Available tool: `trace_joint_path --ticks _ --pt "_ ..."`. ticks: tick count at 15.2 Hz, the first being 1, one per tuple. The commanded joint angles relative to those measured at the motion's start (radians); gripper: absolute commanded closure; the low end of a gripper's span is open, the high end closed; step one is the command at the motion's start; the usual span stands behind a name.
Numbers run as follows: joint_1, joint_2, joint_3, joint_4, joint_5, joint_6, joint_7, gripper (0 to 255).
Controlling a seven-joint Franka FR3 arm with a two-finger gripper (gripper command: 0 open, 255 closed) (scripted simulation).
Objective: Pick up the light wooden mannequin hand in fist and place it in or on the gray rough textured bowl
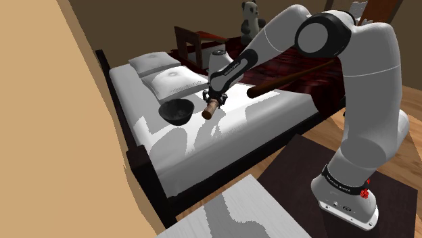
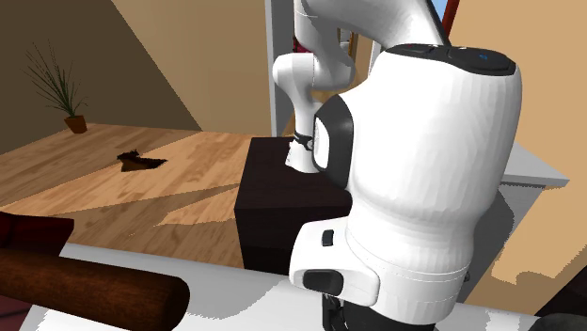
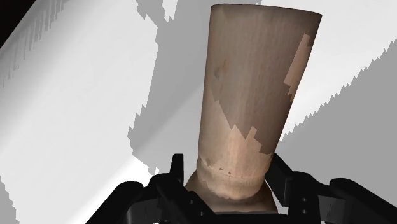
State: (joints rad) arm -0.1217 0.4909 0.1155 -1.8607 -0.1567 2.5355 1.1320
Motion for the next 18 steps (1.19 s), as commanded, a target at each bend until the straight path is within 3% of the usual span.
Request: trace_joint_path --ticks 1,8,18 --pt "0.0 0.0 0.0 0.0 0.0 0.0 0.0 255" --pt "0.0 0.0 0.0 0.0 0.0 0.0 0.0 255" --pt "-0.009 -0.081 0.013 0.023 0.022 -0.103 -0.019 255"
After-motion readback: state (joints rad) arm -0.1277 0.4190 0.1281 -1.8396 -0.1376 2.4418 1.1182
